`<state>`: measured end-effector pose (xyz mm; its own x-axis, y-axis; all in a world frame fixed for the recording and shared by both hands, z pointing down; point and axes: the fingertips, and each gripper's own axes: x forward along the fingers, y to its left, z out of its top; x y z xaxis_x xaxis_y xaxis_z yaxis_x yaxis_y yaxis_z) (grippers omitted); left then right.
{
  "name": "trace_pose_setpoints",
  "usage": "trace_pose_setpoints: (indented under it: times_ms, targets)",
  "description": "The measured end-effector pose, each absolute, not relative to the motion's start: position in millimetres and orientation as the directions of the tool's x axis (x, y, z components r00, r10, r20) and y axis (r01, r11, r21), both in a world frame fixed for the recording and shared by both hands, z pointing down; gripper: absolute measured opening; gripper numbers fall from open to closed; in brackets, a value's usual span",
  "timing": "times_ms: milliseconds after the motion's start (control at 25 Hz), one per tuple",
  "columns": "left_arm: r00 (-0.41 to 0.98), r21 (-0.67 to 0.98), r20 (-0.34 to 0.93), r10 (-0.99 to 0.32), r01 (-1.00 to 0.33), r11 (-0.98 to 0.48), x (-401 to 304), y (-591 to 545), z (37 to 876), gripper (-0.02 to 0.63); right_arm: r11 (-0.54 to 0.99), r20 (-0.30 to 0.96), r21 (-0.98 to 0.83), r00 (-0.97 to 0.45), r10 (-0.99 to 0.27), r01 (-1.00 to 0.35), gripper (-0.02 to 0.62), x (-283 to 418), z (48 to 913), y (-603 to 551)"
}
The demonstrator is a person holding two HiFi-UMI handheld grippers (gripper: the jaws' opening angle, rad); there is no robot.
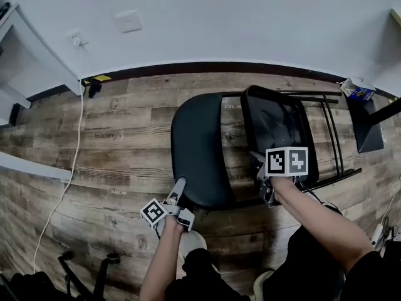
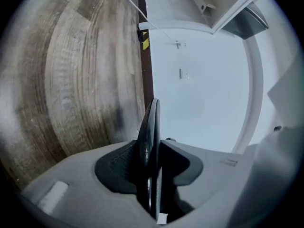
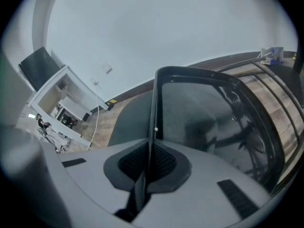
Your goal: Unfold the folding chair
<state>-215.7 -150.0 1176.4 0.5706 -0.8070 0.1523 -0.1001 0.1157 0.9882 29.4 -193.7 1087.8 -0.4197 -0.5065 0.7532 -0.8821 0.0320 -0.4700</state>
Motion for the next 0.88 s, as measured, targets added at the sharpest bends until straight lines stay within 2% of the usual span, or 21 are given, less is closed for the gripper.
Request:
trace_pose_setpoints:
  times_ms: [240, 480, 880]
  targets:
    - [0.575, 0.989, 0.122, -0.809, -0.134, 0.055, -239.5, -191.1, 1081.3, 0.144, 0.052, 0.692, -0.551, -0.491, -0.53, -0.833, 0.008, 15.9, 1018.7, -219.6]
    - [0.549, 0.97, 0.159, -0.821, -0.244, 0.025, -267.5, -224.1, 966.2, 0.144, 0.093, 0.607, -0.644, -0.582, -0.542, -0.759, 0.015, -4.8, 937.3, -240.9]
    - [0.476, 0.939, 0.083, -0.875, -0.331, -0.091, -283.0, -252.5, 757.3, 0.138, 0.162, 0.46, -0.772, -0.717, -0.524, -0.614, 0.021, -20.4, 799.9, -265.7]
